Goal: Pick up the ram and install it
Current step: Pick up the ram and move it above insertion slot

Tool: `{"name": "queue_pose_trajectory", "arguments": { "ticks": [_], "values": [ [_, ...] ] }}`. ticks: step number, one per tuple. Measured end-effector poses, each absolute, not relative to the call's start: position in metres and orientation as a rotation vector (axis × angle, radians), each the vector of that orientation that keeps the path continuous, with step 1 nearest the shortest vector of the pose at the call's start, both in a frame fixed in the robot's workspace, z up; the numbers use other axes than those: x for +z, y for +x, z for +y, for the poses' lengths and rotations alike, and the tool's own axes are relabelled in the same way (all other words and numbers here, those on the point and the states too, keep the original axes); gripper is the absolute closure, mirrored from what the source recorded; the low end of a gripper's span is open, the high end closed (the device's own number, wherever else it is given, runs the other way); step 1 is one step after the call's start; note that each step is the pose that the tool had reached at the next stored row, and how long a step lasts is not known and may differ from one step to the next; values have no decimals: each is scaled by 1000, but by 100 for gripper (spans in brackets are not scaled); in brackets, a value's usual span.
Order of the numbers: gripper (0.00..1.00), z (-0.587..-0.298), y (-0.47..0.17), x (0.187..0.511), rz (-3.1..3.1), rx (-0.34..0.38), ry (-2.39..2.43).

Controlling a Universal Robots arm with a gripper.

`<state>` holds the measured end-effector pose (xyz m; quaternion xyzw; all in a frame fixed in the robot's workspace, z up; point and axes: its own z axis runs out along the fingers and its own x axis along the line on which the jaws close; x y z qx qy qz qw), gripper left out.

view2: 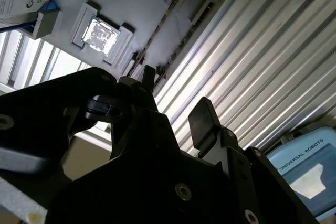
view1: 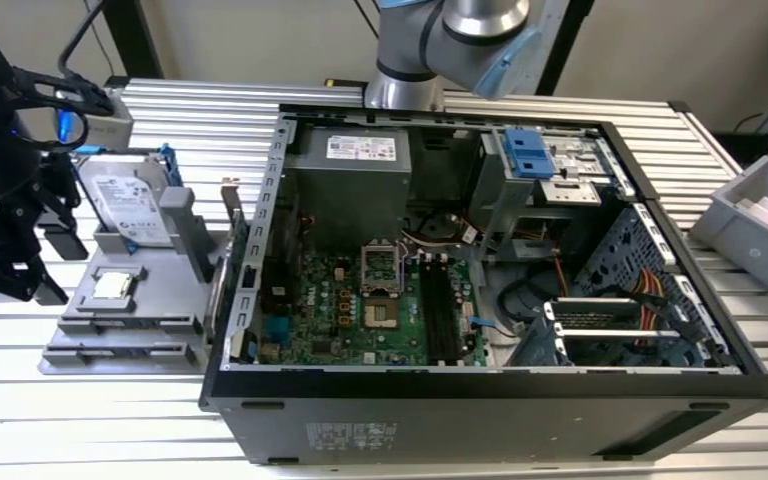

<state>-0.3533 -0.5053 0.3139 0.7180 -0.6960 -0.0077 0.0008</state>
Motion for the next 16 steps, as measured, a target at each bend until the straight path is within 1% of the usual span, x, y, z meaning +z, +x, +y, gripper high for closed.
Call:
{"name": "queue_pose_trajectory", "arguments": {
  "ticks": [16],
  "values": [
    [0,-505,-351,306,-2186,-24,2255]
  ]
}}
